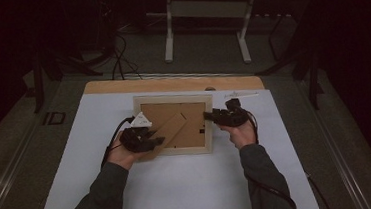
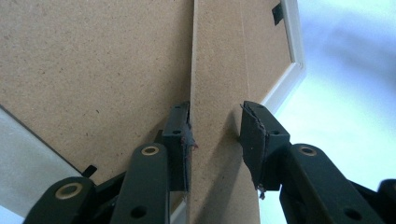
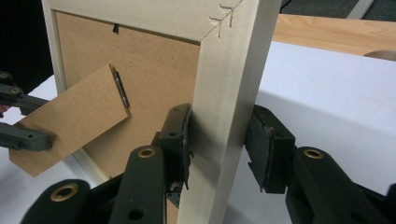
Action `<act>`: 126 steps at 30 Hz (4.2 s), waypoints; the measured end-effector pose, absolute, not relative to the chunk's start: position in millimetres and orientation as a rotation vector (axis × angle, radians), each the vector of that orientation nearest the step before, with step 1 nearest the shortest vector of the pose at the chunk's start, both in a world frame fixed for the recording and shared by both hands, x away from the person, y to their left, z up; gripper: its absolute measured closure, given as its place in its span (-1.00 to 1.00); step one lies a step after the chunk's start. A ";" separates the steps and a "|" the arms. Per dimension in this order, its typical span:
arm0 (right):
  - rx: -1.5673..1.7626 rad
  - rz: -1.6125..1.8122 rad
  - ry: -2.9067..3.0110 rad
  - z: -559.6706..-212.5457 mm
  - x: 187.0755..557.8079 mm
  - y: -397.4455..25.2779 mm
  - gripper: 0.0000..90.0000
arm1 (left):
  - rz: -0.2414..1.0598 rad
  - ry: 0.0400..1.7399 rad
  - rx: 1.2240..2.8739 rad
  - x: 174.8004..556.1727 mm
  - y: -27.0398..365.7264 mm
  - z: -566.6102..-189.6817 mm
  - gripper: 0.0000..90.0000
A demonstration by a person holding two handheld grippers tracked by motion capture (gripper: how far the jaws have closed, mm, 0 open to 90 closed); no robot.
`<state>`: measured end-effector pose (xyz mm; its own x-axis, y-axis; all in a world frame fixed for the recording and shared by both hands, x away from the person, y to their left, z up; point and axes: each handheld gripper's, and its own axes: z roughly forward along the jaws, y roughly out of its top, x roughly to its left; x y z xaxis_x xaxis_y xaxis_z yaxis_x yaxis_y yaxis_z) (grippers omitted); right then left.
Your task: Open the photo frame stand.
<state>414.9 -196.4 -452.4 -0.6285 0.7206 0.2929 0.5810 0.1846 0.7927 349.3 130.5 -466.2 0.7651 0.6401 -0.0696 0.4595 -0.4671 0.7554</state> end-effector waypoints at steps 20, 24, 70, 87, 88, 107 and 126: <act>1.200 1.408 2.270 -435.8 409.1 -202.2 0.38 | 0.407 0.840 2.178 351.5 114.6 -463.2 0.53; 1.194 1.403 2.263 -434.3 408.5 -201.9 0.38 | 0.424 0.849 2.183 352.6 112.5 -462.0 0.53; 1.108 1.343 2.261 -424.6 400.1 -198.4 0.28 | 0.505 0.835 2.167 341.6 92.1 -466.0 0.63; 1.017 1.315 2.280 -425.6 383.5 -195.5 0.28 | 0.493 0.810 2.184 331.0 94.7 -472.0 0.67; 1.014 1.316 2.279 -425.8 382.7 -195.3 0.27 | 0.494 0.809 2.182 330.4 94.6 -472.3 0.67; 0.996 1.325 2.269 -429.9 370.4 -192.4 0.26 | 0.503 0.810 2.206 325.7 95.3 -477.3 0.68; 0.983 1.329 2.272 -431.4 365.7 -191.4 0.24 | 0.484 0.811 2.199 324.6 97.1 -480.6 0.70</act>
<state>365.7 -191.4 -431.4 -0.7076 0.7042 0.0585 0.3962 0.3269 0.8580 324.6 97.1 -480.6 0.7301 0.6772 0.0913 0.4019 -0.5336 0.7441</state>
